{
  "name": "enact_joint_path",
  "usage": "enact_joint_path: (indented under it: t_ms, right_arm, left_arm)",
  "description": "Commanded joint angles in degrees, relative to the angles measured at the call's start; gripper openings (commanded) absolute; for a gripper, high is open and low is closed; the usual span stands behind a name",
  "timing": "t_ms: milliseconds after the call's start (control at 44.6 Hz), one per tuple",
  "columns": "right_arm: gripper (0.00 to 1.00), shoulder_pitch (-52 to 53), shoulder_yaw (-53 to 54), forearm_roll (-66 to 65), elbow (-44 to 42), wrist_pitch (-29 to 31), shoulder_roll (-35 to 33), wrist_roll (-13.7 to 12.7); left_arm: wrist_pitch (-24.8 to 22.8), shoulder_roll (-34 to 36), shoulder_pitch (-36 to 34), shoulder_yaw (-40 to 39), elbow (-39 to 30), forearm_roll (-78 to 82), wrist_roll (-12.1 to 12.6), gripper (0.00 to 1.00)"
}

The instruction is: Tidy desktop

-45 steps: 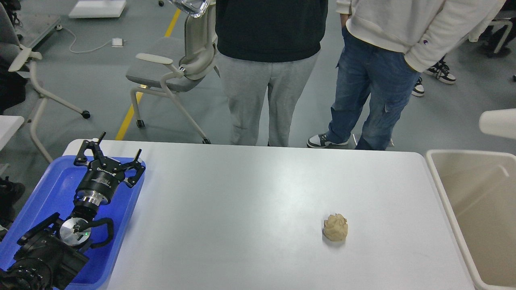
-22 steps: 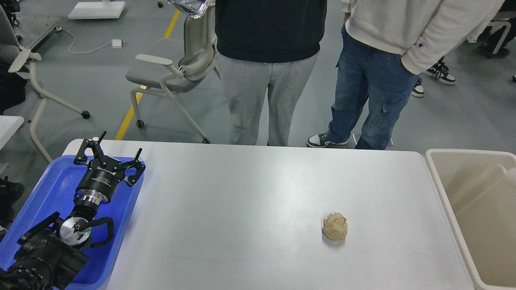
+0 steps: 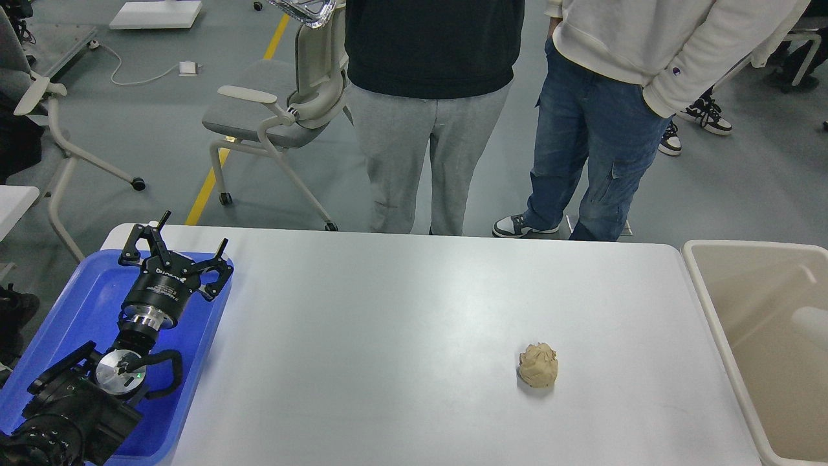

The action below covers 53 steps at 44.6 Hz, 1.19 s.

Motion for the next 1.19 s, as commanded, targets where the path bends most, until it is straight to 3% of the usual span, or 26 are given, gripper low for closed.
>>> enact_joint_path:
  t_ms: [0,449,628,763,1167]
  right_arm:
    - [1.0,-0.21,-0.24,0.2,-0.68,-0.53,0.86,-0.13]
    - [1.0,0.23,3.87,1.43,0.63,0.43,-0.55,0.39]
    - [1.0,-2.58,22.41,-0.15,21.78,8.08,-9.24,2.23]
    - [1.0,-6.27,32.61,-8.58,35.16,8.0,-10.22,4.87]
    - [1.0,-10.58,62.41,-39.87,47.3,6.24,11.3,5.4]
  left_arm:
    - [0.0,0.0,-0.04,0.0,0.0,0.0,0.0,1.0]
    - [0.0,0.0,-0.04,0.0,0.0,-0.08,0.0,1.0]
    - [0.0,0.0,-0.04,0.0,0.0,-0.08,0.0,1.0]
    - [0.0,0.0,-0.04,0.0,0.0,-0.08,0.0,1.0]
    - [0.0,0.0,-0.04,0.0,0.0,-0.08,0.0,1.0]
